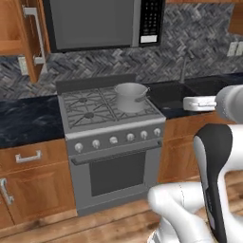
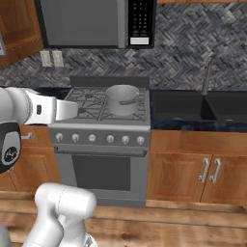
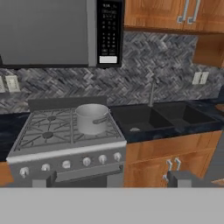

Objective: Open the cabinet and move the ladle to the pot. Then close the cabinet.

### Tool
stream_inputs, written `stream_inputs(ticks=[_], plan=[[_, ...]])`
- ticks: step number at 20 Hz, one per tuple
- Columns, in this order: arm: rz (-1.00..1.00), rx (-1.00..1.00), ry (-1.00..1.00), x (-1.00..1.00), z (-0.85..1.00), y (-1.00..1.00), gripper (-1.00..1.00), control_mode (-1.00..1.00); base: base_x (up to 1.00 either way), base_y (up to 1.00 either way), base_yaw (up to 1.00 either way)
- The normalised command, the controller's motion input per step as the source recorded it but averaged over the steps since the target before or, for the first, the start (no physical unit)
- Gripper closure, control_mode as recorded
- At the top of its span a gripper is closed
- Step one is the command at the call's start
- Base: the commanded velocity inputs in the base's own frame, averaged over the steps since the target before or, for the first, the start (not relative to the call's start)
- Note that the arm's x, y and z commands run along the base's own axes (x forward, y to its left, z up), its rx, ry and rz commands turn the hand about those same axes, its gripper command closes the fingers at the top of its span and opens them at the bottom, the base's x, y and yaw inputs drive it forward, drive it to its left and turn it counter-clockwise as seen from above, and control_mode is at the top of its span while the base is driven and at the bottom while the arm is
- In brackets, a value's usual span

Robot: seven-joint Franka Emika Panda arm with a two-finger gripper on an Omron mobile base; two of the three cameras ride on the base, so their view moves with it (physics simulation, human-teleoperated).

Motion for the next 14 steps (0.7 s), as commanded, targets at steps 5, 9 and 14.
stream_inputs(ticks=[5,9,14], plan=[[0.00,0.00,0.00,0.00,0.00,0.00,-1.00,1.00,-0.82,0.46,0.02],[0.00,0.00,0.00,0.00,0.00,0.00,-1.00,1.00,-0.51,0.86,0.09],[0.00,0.00,0.00,0.00,0.00,0.00,-1.00,1.00,-0.21,0.92,0.11]])
